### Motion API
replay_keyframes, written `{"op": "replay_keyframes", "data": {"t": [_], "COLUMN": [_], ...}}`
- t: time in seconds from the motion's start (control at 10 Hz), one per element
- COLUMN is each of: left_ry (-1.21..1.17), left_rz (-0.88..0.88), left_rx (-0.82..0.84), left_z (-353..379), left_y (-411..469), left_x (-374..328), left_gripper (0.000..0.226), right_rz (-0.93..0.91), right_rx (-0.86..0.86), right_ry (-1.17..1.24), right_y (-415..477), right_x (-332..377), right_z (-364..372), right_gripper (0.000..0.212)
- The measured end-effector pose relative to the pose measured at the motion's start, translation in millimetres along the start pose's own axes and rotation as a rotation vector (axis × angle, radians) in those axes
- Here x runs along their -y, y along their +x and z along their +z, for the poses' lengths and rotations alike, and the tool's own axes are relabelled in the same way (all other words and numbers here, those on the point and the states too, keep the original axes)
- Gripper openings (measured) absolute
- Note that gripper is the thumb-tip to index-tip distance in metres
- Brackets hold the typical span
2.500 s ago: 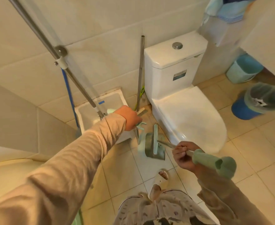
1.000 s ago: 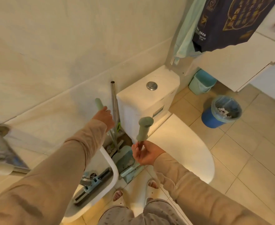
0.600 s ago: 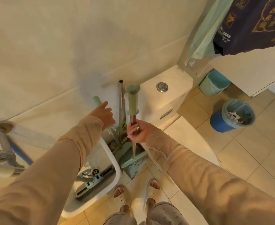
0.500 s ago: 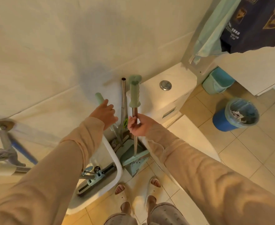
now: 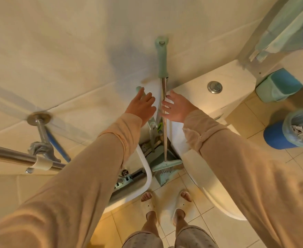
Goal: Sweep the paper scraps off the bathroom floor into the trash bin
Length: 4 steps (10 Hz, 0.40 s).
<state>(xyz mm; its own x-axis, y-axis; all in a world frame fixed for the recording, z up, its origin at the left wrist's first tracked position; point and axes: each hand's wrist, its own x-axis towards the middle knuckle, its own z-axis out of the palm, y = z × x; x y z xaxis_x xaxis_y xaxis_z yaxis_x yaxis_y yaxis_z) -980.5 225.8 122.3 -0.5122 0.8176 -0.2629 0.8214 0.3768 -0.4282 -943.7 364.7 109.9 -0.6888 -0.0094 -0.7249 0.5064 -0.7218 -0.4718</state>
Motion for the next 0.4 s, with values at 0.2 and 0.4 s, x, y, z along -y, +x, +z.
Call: {"op": "replay_keyframes", "data": {"t": [0.2, 0.4], "left_ry": [-0.082, -0.288], "left_rz": [-0.078, -0.204], "left_rx": [-0.028, -0.114], "left_z": [8, 24], "left_y": [-11, -51], "left_x": [-7, -46], "left_gripper": [0.046, 0.072], "right_rz": [-0.009, 0.2], "right_rx": [0.047, -0.098], "right_ry": [-0.19, -0.522], "right_y": [-10, -74], "right_x": [-16, -98], "right_z": [-27, -94], "right_gripper": [0.054, 0.04]}}
